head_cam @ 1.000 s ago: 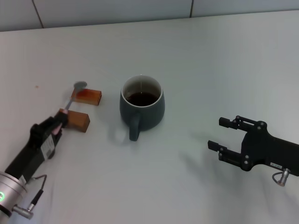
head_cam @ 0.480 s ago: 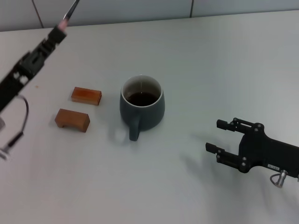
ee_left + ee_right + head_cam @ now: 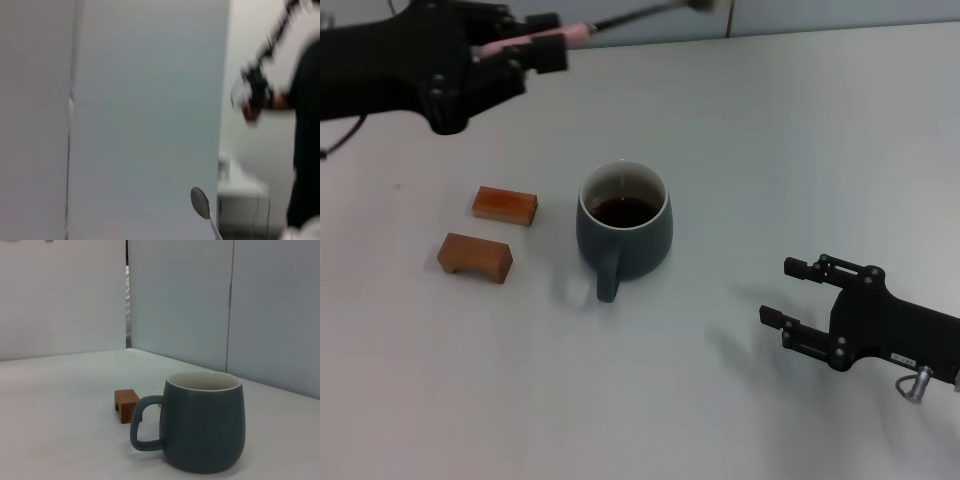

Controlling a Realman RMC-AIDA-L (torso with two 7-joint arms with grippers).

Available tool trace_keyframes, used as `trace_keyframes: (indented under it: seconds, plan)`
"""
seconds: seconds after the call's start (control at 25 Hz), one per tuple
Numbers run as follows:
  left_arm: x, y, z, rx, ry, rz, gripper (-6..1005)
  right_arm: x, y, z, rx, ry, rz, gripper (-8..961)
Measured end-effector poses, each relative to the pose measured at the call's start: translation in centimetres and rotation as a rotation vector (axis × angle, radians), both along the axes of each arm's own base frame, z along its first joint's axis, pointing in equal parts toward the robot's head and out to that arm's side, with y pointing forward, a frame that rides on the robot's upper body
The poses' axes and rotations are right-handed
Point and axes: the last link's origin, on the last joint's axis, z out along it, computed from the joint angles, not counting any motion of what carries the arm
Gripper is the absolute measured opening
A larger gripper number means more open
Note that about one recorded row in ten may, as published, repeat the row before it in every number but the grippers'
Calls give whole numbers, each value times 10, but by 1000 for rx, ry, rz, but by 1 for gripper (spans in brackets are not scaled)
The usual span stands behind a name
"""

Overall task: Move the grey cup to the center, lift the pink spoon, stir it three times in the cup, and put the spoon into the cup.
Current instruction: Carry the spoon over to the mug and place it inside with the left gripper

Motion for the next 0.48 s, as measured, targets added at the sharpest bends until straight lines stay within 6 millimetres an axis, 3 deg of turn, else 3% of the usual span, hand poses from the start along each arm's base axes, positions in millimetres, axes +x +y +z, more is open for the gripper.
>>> trace_keyframes:
  seconds: [0.24,0.48]
  plan:
    - [41,0,17,110,354,-129,154,-1,0,0,2,7,-1,654]
    - [67,-9,10,189,740,-201,158,-1,-1,-2,1,15,-10,654]
